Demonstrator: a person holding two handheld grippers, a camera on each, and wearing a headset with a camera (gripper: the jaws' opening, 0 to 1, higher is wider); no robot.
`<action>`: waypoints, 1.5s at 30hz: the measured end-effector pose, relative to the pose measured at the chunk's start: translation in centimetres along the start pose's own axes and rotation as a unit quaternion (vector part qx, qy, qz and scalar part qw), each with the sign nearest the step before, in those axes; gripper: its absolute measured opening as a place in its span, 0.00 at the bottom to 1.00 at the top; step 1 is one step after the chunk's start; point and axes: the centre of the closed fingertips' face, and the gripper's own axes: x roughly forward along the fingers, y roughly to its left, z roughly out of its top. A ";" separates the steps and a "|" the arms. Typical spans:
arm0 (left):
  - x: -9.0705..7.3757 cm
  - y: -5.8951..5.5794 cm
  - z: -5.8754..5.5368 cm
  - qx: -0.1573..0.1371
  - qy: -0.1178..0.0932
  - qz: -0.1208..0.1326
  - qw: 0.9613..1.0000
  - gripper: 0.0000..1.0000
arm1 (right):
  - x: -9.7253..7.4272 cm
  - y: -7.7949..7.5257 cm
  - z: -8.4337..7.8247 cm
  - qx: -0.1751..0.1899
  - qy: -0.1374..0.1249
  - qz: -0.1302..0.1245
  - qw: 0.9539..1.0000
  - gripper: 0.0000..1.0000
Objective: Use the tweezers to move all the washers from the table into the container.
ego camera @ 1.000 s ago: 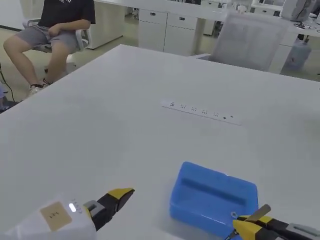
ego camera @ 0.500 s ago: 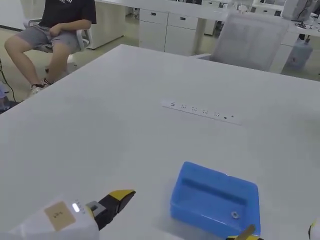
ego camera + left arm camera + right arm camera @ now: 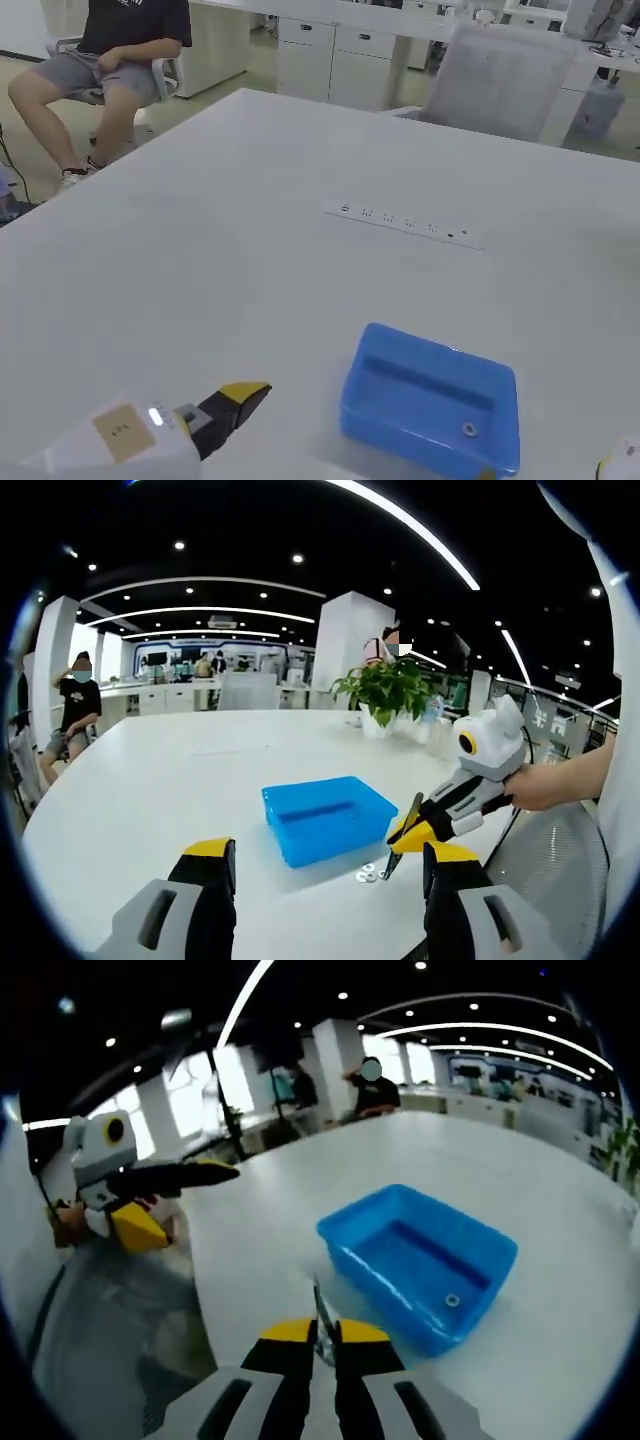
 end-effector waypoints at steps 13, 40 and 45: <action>0.0 0.0 0.0 0.001 0.002 0.001 1.000 0.76 | 0.3 0.2 -0.1 -0.046 0.023 -0.007 0.999 0.02; 0.0 -0.3 0.0 -0.003 0.001 -0.008 1.000 0.74 | -2.7 -1.9 5.7 0.012 -0.045 0.004 0.999 0.02; 0.0 -0.3 0.0 -0.004 0.001 -0.010 1.000 0.74 | -2.8 -3.2 6.6 0.019 -0.055 -0.009 0.998 0.02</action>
